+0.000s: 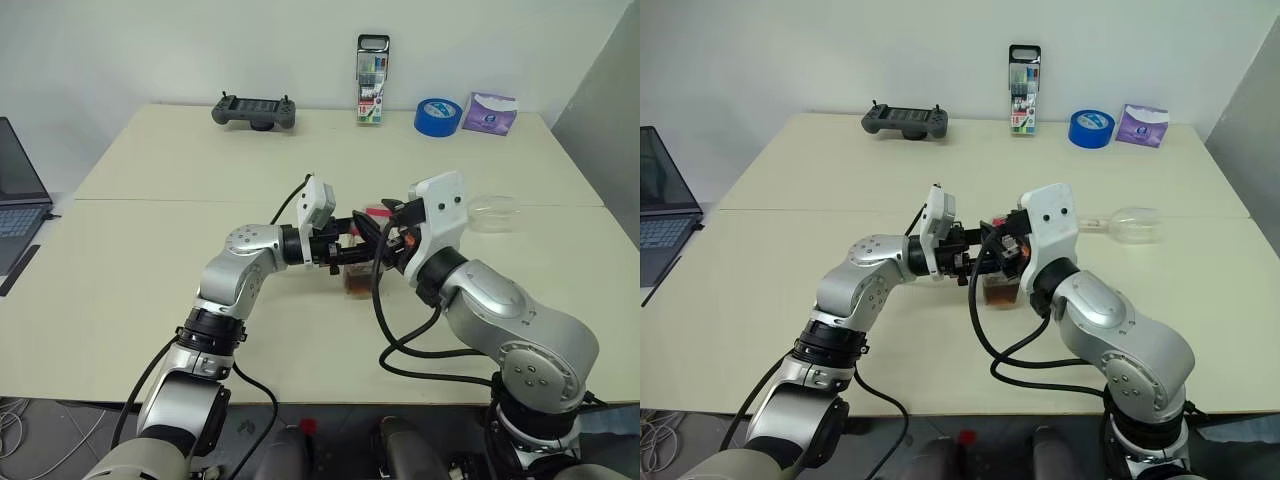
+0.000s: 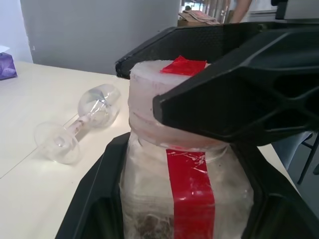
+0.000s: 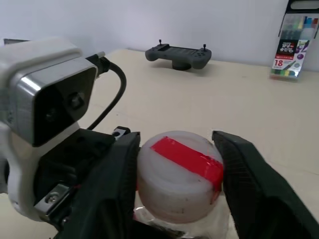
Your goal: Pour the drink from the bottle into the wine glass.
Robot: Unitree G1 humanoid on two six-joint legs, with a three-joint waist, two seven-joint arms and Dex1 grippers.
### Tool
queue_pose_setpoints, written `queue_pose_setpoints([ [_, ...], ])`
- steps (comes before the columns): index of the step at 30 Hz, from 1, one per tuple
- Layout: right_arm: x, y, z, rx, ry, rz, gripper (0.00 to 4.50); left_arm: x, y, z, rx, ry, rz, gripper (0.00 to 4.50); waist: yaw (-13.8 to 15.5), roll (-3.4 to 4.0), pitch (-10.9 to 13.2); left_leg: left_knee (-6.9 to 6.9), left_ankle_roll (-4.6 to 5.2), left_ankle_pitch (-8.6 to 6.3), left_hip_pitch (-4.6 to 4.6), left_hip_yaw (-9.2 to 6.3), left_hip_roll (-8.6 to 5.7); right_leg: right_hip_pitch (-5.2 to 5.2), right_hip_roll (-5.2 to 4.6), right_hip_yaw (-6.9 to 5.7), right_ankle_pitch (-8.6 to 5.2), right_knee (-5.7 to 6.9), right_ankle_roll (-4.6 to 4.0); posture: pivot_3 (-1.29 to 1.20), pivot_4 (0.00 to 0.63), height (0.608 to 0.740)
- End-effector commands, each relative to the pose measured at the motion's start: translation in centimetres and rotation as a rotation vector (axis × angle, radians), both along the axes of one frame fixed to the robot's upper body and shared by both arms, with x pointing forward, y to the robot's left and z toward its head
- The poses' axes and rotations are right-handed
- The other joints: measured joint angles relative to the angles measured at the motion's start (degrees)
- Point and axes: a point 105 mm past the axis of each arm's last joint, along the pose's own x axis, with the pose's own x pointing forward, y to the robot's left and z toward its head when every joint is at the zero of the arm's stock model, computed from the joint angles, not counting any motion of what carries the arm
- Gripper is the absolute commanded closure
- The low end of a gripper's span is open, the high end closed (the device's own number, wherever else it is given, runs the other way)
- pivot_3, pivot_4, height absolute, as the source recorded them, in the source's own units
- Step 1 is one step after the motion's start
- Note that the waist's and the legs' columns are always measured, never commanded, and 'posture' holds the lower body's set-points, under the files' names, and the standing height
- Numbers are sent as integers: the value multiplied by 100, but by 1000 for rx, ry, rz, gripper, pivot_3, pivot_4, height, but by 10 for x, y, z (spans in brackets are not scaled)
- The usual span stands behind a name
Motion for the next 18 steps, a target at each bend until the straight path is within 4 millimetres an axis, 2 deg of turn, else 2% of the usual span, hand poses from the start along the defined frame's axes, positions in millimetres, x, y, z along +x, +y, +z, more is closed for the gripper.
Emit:
queue_pose_setpoints([
  [1,-5,-7,14,7,-80,-6,2642,2,2,16,-18,-67,2,2332,0,0,0,0,0,0,0,1,0,0,0,-1,0,0,0,0,150,740],
  [3,-5,-7,17,-6,-93,41,2642,2,2,18,-20,-68,-1,2332,0,0,0,0,0,0,0,0,0,0,0,-2,0,0,0,0,150,740],
  [4,-8,-4,19,4,-94,127,2642,2,1,18,-22,-68,-3,2332,0,0,0,0,0,0,0,-1,0,0,0,-2,0,1,0,0,150,740],
  [7,-41,7,21,81,-26,594,2642,1,0,18,-24,-63,-14,2332,1,0,0,1,1,0,2,5,-4,3,1,-9,0,-3,0,0,150,740],
  [8,-59,5,22,78,-20,762,2642,-1,0,18,-21,-61,-22,2332,2,1,1,1,1,0,2,7,-4,7,0,-9,0,-5,0,0,150,740],
  [9,-69,0,25,75,-24,863,2642,-2,0,17,-18,-59,-29,2332,10,2,4,1,2,-1,2,9,-6,8,-1,-9,0,-9,0,0,150,740],
  [12,-44,-20,33,50,-49,809,2642,-7,0,16,-11,-52,-46,2333,-7,4,6,1,9,-5,0,10,-2,14,1,-10,0,-24,0,0,150,740],
  [18,-39,-27,21,-76,-49,789,2642,-7,7,16,-8,-54,-8,2333,-16,8,9,-3,15,-8,14,8,13,14,15,-5,0,-12,0,0,150,740],
])
